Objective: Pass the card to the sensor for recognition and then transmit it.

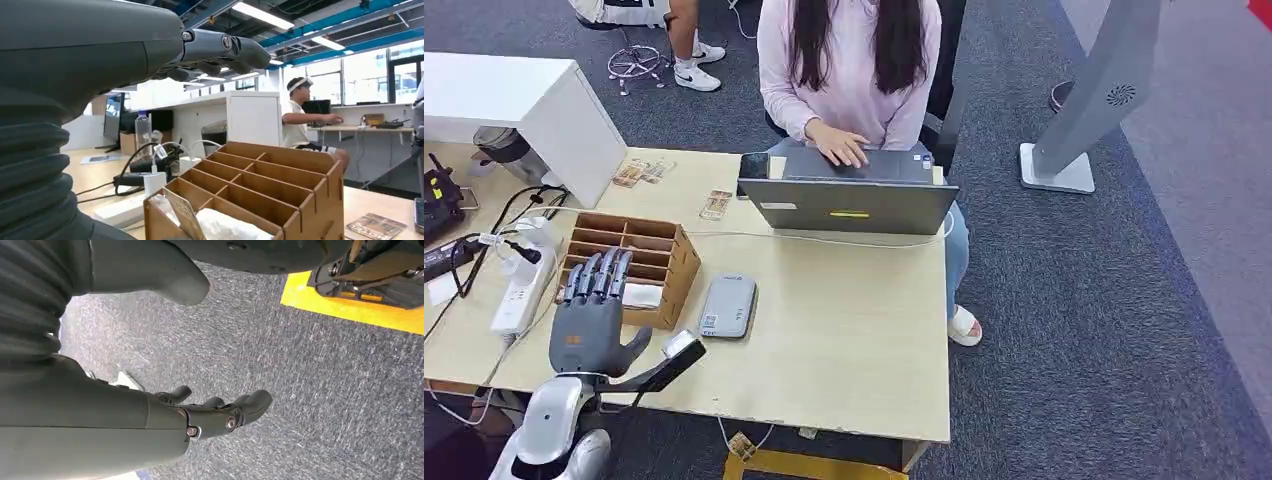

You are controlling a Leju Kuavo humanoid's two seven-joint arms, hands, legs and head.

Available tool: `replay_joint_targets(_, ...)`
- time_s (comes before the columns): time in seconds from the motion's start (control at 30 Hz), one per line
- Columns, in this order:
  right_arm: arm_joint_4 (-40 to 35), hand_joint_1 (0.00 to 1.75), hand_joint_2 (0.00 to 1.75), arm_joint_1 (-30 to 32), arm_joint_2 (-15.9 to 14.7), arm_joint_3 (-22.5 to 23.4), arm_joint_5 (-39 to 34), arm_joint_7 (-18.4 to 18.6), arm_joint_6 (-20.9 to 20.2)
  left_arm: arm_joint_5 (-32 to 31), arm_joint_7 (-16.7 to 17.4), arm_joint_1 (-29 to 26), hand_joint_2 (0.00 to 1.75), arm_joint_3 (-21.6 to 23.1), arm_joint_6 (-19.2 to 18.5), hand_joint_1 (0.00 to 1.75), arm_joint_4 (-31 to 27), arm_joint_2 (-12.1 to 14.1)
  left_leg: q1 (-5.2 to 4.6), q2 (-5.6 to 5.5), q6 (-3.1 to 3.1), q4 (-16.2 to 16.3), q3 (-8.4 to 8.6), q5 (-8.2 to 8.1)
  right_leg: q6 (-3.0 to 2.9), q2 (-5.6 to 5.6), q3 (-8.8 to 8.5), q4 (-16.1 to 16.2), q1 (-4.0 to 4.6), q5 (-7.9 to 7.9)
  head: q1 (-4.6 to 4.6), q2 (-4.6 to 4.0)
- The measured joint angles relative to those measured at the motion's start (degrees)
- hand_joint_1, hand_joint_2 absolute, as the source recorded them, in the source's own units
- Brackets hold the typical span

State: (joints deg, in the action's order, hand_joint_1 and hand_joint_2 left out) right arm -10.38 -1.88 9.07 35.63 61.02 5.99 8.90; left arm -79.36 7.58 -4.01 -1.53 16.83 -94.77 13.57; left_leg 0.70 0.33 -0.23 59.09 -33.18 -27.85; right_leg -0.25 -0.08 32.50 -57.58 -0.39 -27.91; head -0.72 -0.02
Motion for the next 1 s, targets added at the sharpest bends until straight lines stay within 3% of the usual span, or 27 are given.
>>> replay_joint_targets(1.0,0.0,0.0,1.75,-0.05,0.02,0.0,1.95,0.11,-1.09,1.4,0.61,6.43,1.75,-1.64,-2.58,0.0,9.59,0.52,0.01,0.01,0.0,0.0,0.01,0.0,-0.01,0.01,0.01,0.0,0.0,0.0,-0.02,0.0)
